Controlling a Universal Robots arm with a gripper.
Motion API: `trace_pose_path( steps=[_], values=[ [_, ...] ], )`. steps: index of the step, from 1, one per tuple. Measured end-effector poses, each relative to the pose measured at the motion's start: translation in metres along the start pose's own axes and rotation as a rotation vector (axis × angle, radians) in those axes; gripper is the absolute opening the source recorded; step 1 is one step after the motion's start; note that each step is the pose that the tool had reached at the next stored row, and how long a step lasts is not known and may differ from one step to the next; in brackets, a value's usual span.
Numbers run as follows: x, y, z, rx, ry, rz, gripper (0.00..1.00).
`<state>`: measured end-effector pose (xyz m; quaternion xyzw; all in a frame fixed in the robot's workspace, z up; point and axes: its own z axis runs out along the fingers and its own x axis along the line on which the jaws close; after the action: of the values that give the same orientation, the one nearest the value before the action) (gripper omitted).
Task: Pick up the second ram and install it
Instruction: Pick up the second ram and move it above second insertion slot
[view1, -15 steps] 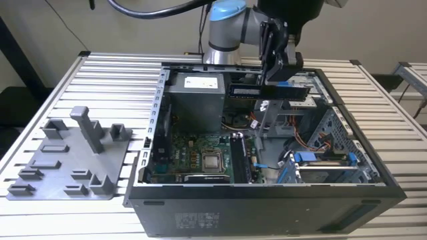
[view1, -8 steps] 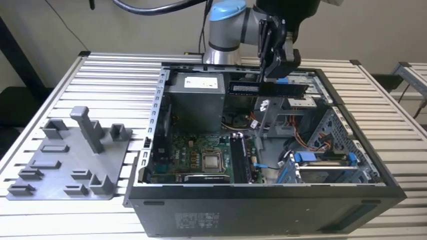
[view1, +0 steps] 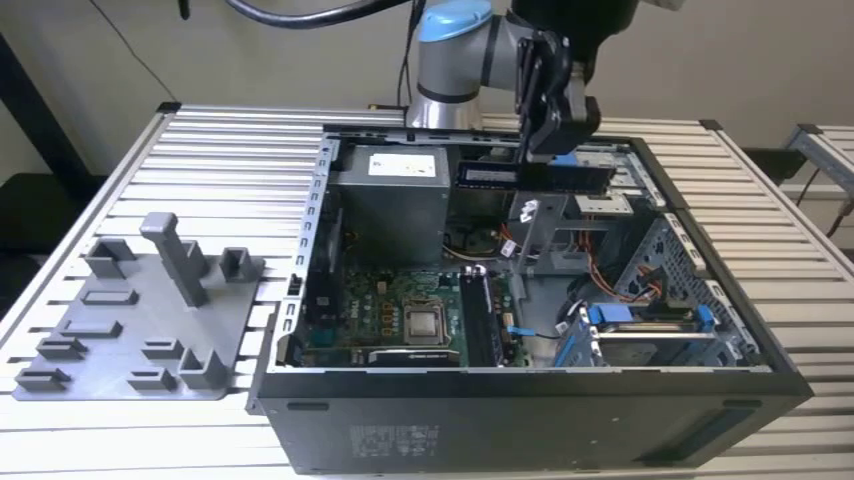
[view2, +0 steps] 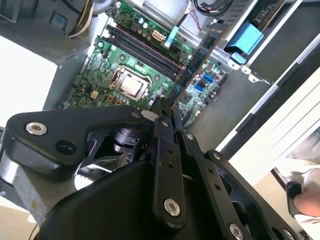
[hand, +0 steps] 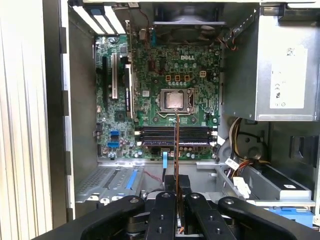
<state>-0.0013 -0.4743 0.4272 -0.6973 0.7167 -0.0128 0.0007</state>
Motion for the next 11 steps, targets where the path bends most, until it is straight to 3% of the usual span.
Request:
trace_pose_path(
  steps=[11],
  values=[
    [-0.0171, 0.0004, -0.0003, 0.0, 0.0, 0.0, 0.14]
  ],
)
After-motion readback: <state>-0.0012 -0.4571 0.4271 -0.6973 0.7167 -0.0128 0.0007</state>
